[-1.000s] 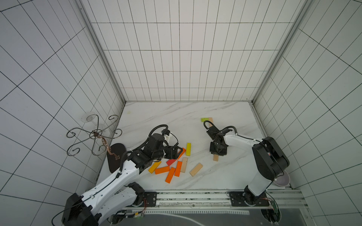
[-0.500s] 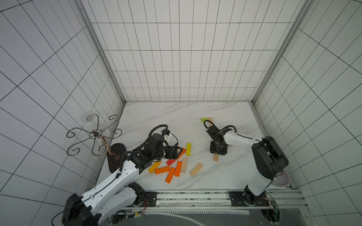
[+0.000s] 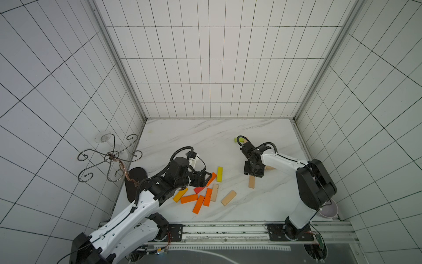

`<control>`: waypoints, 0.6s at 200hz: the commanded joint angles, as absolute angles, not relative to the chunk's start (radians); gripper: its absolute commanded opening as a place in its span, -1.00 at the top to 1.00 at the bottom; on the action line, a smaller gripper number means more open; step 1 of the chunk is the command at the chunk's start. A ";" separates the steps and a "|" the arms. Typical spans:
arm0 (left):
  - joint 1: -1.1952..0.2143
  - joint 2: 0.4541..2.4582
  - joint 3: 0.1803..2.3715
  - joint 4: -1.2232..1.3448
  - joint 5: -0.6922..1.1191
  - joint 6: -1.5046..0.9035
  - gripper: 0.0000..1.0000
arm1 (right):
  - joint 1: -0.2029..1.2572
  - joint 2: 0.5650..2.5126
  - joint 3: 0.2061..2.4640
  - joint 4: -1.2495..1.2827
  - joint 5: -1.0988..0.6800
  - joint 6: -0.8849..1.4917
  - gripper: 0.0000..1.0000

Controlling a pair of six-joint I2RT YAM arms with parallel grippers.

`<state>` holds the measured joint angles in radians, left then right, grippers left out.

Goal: Assemble a giraffe with building blocks
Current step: Assemble the building block at the center of the board, then pick up the building block from the center of the board.

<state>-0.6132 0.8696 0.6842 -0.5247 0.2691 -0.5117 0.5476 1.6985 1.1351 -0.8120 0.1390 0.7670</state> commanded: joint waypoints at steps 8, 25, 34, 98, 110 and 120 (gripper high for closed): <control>-0.614 0.842 0.726 -0.549 0.247 -0.509 -0.67 | 0.538 1.575 1.293 -0.936 0.193 0.829 -0.09; -0.615 0.836 0.727 -0.554 0.244 -0.509 -0.67 | 0.541 1.508 1.302 -0.970 0.197 0.909 -0.10; -0.615 0.832 0.727 -0.554 0.241 -0.511 -0.67 | 0.547 1.470 1.289 -0.981 0.195 0.957 -0.10; -0.620 0.790 0.717 -0.565 0.228 -0.518 -0.68 | 0.798 1.274 1.168 -0.980 0.234 1.362 -0.11; -0.623 0.778 0.712 -0.565 0.225 -0.525 -0.67 | 0.852 1.280 1.144 -0.955 0.227 1.409 -0.11; -0.627 0.768 0.705 -0.563 0.219 -0.531 -0.67 | 0.885 1.293 1.126 -0.943 0.215 1.439 -0.10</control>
<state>-0.6167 0.7979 0.6998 -0.5617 0.2413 -0.5159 0.8074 1.2781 1.1992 -0.9447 0.2092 1.2568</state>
